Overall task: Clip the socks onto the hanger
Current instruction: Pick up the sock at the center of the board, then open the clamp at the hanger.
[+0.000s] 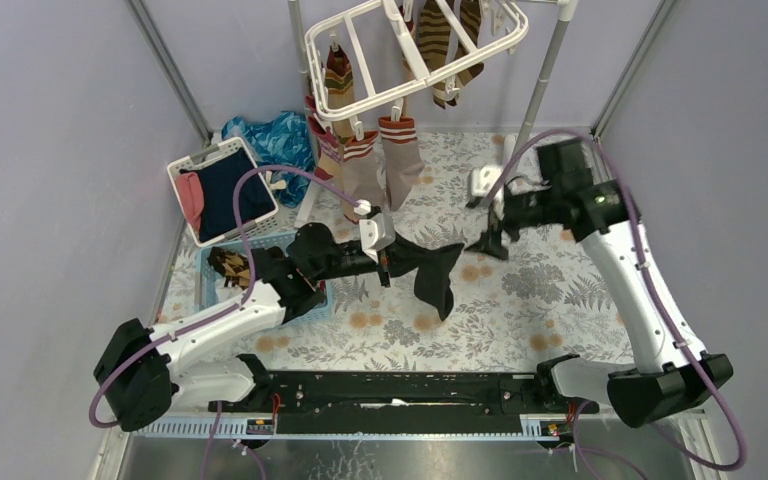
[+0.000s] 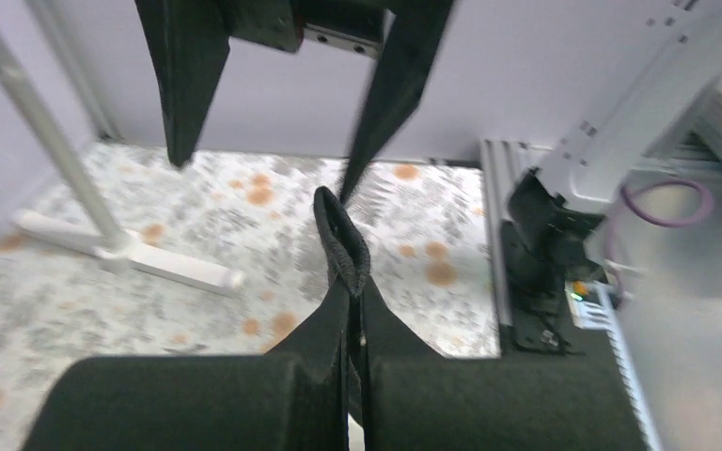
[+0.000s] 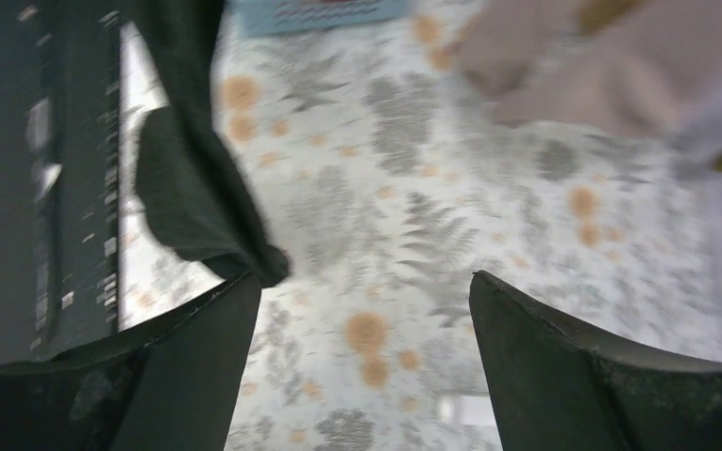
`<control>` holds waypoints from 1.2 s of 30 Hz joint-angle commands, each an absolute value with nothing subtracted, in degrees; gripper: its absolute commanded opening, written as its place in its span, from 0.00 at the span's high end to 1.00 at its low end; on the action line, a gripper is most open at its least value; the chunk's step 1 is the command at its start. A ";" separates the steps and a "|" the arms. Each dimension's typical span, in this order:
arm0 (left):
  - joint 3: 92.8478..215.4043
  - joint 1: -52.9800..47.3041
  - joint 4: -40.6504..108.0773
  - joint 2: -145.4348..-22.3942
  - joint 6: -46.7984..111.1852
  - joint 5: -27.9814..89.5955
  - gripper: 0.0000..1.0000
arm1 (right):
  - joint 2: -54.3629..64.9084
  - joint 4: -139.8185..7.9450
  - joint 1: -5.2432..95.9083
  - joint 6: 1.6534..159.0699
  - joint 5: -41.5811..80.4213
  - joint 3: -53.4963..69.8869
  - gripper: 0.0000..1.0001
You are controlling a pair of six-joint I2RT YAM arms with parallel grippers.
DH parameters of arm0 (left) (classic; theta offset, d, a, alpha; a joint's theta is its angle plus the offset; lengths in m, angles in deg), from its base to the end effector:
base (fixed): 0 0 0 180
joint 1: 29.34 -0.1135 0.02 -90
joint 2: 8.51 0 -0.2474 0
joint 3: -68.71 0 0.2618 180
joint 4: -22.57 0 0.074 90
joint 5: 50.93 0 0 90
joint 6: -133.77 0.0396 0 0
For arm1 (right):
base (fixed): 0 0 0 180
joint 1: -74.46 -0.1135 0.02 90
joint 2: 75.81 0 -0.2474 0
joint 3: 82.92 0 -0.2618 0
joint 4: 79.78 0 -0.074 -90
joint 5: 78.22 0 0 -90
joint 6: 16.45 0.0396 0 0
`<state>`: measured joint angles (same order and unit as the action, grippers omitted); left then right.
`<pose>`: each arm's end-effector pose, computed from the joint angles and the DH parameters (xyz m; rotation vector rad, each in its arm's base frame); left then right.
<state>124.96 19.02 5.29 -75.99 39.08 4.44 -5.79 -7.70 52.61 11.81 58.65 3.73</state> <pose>0.1746 -0.2302 0.3023 1.0500 1.2101 -1.1738 0.2143 0.1171 0.3737 -1.6879 1.3639 0.5977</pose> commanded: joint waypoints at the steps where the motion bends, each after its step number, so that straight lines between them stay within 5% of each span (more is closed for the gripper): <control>1: 123.97 19.25 -3.88 -75.32 45.69 13.97 1.00 | -3.20 -15.24 63.25 16.66 68.77 -4.74 0.10; 8: 126.41 19.27 -8.70 -79.22 50.05 17.70 1.00 | 0.99 -22.29 70.24 17.85 83.04 -6.57 0.06; 14: 126.61 19.21 -13.00 -80.40 50.16 19.70 1.00 | -0.56 -30.99 70.26 23.11 91.02 4.48 0.01; 30: 127.05 19.27 -25.08 -86.02 45.10 18.71 1.00 | 1.14 -43.73 67.98 34.89 96.61 10.26 0.07; 33: 127.15 19.26 -25.24 -86.18 45.01 18.68 1.00 | 1.42 -43.82 67.63 35.20 97.55 10.34 0.13; 36: 127.11 19.27 -25.72 -86.31 44.75 18.85 1.00 | 1.47 -43.75 67.57 35.55 98.29 10.35 0.32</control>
